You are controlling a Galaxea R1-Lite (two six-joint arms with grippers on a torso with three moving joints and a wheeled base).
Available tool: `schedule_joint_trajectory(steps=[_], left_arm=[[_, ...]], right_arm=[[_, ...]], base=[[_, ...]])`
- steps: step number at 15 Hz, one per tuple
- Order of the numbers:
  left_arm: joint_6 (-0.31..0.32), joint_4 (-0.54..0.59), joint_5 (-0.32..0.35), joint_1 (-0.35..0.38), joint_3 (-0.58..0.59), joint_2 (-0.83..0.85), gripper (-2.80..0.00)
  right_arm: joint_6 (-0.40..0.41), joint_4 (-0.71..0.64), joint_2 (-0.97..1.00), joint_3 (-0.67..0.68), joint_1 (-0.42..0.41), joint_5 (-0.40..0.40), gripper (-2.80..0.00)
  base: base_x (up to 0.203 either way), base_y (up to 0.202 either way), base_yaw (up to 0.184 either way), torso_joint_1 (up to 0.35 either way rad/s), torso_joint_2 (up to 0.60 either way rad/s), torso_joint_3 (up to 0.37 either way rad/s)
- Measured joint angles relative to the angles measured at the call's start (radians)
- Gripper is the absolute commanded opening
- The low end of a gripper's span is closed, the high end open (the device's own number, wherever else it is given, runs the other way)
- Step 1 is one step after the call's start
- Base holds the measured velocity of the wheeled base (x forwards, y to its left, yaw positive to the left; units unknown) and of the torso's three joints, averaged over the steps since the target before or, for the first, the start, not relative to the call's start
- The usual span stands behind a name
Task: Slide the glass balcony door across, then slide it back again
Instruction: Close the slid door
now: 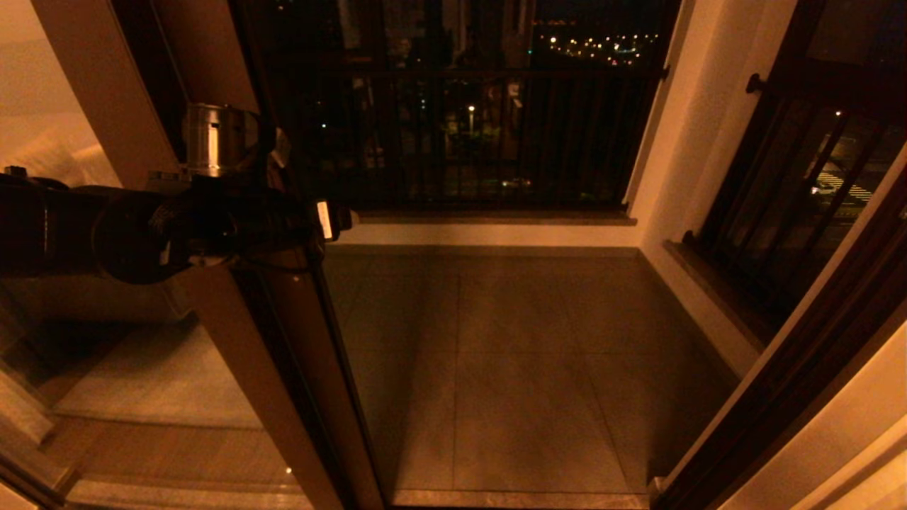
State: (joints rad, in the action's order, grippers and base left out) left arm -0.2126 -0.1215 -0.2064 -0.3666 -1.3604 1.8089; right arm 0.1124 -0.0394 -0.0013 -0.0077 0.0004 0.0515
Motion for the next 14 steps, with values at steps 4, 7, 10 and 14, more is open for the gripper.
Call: schedule_joint_trajectory(steps=[4, 7, 10, 14], left_arm=[[0.000, -0.007, 0.009, -0.010, 0.000, 0.002, 0.00], [0.000, -0.015, 0.014, -0.025, 0.011, -0.004, 0.00], [0.001, -0.015, 0.015, -0.059, 0.029, -0.022, 0.00], [0.003, -0.008, 0.014, -0.097, 0.049, -0.037, 0.00]], right_arm=[[0.000, 0.000, 0.000, 0.000, 0.000, 0.000, -2.80], [0.000, 0.000, 0.000, 0.000, 0.000, 0.000, -2.80], [0.000, 0.000, 0.000, 0.000, 0.000, 0.000, -2.80], [0.000, 0.000, 0.000, 0.000, 0.000, 0.000, -2.80]], base=[[0.000, 0.000, 0.000, 0.000, 0.00, 0.000], [0.000, 0.000, 0.000, 0.000, 0.00, 0.000], [0.000, 0.000, 0.000, 0.000, 0.00, 0.000], [0.000, 0.000, 0.000, 0.000, 0.00, 0.000]])
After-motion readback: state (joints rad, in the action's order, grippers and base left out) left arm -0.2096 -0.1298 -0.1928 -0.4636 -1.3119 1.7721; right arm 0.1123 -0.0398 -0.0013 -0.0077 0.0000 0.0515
